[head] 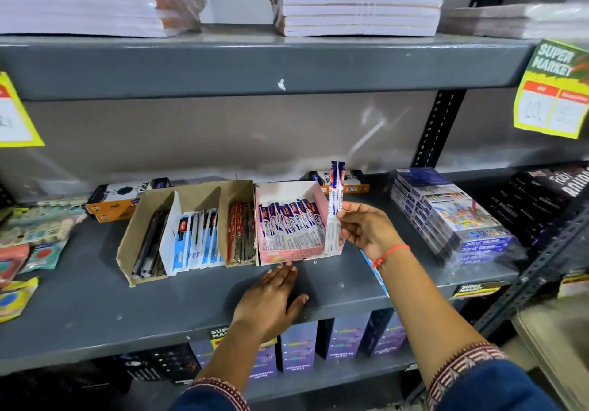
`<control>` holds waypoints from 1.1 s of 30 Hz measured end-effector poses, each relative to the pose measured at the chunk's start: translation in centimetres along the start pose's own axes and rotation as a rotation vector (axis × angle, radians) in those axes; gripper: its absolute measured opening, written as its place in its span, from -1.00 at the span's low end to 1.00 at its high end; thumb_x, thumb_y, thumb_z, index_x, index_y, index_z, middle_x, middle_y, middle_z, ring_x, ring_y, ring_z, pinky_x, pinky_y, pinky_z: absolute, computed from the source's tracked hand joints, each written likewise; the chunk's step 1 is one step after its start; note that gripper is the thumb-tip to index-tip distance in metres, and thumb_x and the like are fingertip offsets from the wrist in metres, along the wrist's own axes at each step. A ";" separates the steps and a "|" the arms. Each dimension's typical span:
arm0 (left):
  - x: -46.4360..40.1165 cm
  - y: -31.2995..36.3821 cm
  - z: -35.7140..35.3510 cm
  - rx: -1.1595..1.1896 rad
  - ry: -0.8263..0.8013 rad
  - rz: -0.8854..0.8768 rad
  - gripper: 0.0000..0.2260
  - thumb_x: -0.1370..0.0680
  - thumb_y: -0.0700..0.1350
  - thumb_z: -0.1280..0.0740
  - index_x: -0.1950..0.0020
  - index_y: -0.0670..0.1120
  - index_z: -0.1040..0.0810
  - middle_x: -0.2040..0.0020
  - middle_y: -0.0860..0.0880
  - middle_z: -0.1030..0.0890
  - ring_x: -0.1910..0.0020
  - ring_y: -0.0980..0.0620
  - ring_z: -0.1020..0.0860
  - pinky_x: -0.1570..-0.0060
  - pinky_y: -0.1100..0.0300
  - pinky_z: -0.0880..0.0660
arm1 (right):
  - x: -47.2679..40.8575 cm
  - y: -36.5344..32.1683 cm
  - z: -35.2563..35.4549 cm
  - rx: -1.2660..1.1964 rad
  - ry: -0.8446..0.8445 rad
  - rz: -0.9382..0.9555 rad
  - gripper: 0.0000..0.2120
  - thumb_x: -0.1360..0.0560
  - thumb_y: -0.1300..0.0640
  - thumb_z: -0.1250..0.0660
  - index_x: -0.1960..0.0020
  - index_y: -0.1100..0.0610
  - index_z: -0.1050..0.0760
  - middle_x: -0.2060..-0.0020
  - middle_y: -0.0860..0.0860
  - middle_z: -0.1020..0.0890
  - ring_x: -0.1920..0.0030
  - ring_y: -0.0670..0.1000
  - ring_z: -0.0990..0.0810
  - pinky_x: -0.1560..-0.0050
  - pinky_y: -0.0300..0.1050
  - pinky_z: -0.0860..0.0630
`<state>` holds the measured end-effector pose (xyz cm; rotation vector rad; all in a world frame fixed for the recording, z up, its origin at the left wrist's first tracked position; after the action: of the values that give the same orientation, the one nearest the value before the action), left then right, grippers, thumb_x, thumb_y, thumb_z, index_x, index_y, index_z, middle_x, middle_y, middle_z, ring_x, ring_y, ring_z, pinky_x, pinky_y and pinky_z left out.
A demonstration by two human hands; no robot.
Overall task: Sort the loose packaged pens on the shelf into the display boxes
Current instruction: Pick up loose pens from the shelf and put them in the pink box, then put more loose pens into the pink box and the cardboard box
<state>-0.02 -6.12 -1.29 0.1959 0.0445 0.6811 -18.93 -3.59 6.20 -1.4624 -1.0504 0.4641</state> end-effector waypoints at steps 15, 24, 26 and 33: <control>2.1 -3.5 0.7 0.007 0.105 0.053 -0.30 -0.47 0.30 0.25 -0.51 -0.02 -0.05 -0.53 0.04 -0.11 -0.49 0.07 -0.06 -0.42 0.24 0.01 | -7.1 3.0 -6.1 0.582 0.138 -0.007 -0.82 -0.45 0.40 -0.28 0.08 0.15 -0.51 0.32 0.08 -0.54 0.35 0.02 -0.51 0.24 -0.09 -0.57; 2.1 -3.5 0.8 0.036 0.042 0.064 -0.49 -0.52 0.20 -0.01 -0.10 -0.06 -0.63 -0.04 0.03 -0.68 -0.02 0.08 -0.64 0.04 0.23 -0.55 | -8.1 3.5 -6.9 0.836 0.165 0.002 -0.68 -0.48 0.23 -0.25 -0.20 0.28 -0.53 -0.16 0.25 -0.61 -0.15 0.22 -0.60 -0.18 0.07 -0.56; 2.3 -3.7 0.8 0.058 0.053 0.082 -0.48 -0.50 0.20 -0.04 -0.14 -0.09 -0.61 -0.10 -0.01 -0.66 -0.07 0.04 -0.62 -0.03 0.19 -0.53 | -7.5 3.3 -6.9 0.880 0.188 0.005 -0.67 -0.49 0.21 -0.24 -0.22 0.26 -0.53 -0.18 0.22 -0.60 -0.19 0.21 -0.58 -0.17 0.01 -0.54; 2.0 -3.1 1.1 0.027 0.068 0.042 -0.35 -0.47 0.23 0.08 -0.33 -0.13 -0.45 -0.33 -0.05 -0.49 -0.29 -0.03 -0.47 -0.30 0.17 -0.25 | -4.0 -0.8 -2.7 0.936 0.430 0.103 -0.70 -0.53 0.19 -0.16 -0.10 0.33 -0.57 -0.07 0.30 -0.64 0.01 0.26 -0.61 0.09 -0.08 -0.45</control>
<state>3.56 -7.39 -0.77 0.2000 0.1151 0.7297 -19.06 -8.51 6.29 -0.7149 -0.3119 0.5750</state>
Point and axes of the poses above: each hand's wrist, its own x-axis away from the middle knuckle, its own z-axis out of the back of the hand, y = z × x, the point moved 6 cm from there along -x, towards the middle knuckle
